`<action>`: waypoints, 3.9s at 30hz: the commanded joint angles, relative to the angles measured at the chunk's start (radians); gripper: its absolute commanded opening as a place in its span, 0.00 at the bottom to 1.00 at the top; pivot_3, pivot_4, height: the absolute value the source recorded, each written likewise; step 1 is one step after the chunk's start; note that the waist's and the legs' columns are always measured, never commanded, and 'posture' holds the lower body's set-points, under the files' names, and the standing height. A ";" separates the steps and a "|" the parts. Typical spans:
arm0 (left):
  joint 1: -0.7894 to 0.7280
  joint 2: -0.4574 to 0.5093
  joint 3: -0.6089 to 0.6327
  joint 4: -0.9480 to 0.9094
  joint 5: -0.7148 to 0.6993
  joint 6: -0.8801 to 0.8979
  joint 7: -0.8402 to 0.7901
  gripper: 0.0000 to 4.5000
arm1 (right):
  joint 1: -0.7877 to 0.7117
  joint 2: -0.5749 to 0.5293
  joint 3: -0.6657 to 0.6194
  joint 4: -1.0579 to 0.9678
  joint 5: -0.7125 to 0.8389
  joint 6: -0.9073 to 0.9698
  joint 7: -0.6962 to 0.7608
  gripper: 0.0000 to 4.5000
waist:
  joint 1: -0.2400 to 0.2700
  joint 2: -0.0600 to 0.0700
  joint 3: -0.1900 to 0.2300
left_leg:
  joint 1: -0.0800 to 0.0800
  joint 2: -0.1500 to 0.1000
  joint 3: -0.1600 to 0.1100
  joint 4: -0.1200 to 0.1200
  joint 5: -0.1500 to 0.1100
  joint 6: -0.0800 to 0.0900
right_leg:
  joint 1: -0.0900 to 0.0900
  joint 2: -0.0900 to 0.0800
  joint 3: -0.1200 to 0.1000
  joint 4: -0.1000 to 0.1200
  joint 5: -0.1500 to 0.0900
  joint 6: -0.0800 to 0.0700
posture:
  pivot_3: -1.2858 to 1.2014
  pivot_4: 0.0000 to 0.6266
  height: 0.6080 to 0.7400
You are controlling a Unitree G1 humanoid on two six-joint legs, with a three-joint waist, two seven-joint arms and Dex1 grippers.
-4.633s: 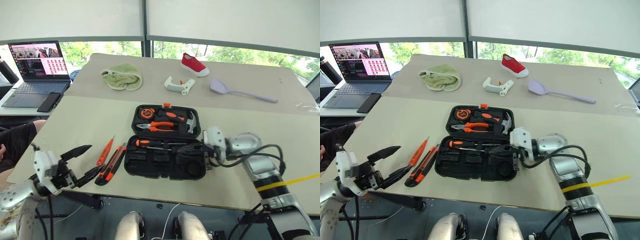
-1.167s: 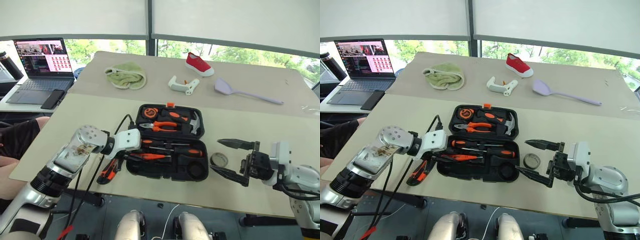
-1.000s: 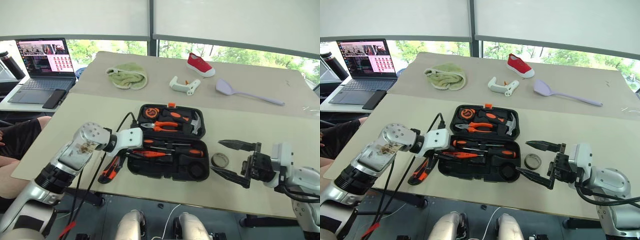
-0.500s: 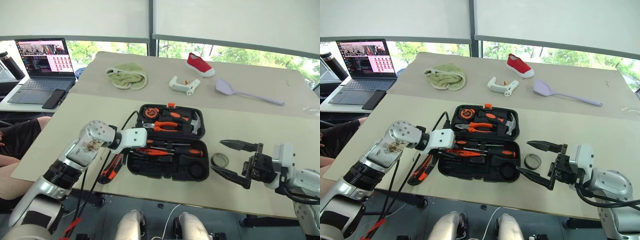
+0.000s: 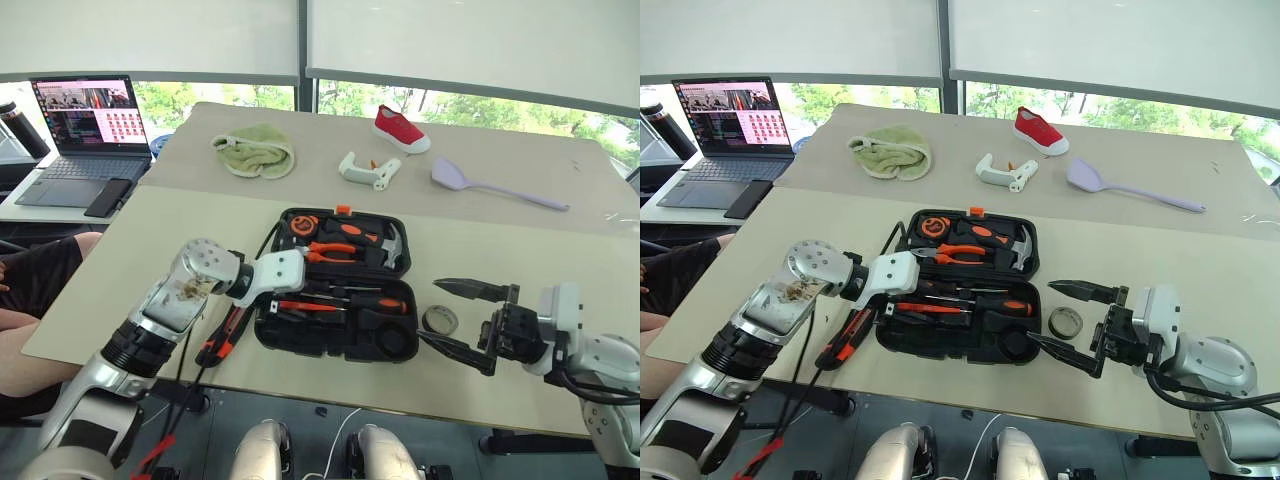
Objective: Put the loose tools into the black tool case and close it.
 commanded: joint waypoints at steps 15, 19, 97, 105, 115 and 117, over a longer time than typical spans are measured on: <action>0.144 -0.010 0.062 0.087 0.021 -0.115 0.115 0.00 | -0.022 0.020 -0.005 0.017 -0.003 -0.020 -0.012 1.00 | 0.000 0.000 0.000 | 0.001 0.000 0.000 0.001 0.000 0.000 | 0.001 0.000 0.000 0.001 0.000 0.000 | 0.52 0.24 0.97; 0.165 -0.013 0.043 0.085 0.025 -0.117 0.107 0.00 | -0.016 0.024 -0.003 0.015 -0.005 -0.022 -0.016 1.00 | 0.001 0.000 0.000 | 0.001 0.000 0.000 0.001 0.000 0.000 | 0.001 0.000 0.000 0.001 0.000 -0.001 | 0.52 0.24 0.97; 0.937 0.143 0.850 -0.407 -0.582 0.337 0.481 0.99 | -0.113 0.074 0.078 0.102 0.067 -0.171 0.153 1.00 | -0.009 0.001 -0.001 | 0.004 0.000 -0.003 -0.004 -0.007 -0.007 | 0.004 -0.018 0.001 -0.003 0.000 -0.002 | 0.52 0.24 0.97; 0.819 0.015 0.546 -0.435 -0.391 0.333 0.721 0.99 | -0.115 0.105 0.110 0.100 0.011 -0.181 0.121 1.00 | -0.008 0.000 -0.001 | 0.005 -0.001 -0.003 -0.005 -0.002 -0.004 | 0.005 -0.013 0.000 -0.001 0.000 -0.002 | 0.52 0.24 0.97; 0.857 -0.003 0.473 -0.365 -0.239 0.222 0.751 0.76 | -0.095 0.111 0.094 0.108 -0.005 -0.193 0.105 1.00 | -0.005 0.001 -0.002 | 0.008 -0.001 -0.003 -0.005 -0.005 -0.008 | 0.006 -0.014 0.001 -0.001 0.000 -0.003 | 0.52 0.24 0.97; 0.860 0.016 0.513 -0.361 -0.256 0.211 0.725 0.59 | -0.086 0.107 0.087 0.107 -0.006 -0.195 0.106 1.00 | -0.005 0.001 -0.002 | 0.008 0.000 -0.003 -0.005 -0.005 -0.008 | 0.007 -0.014 0.001 -0.001 0.000 -0.003 | 0.52 0.24 0.97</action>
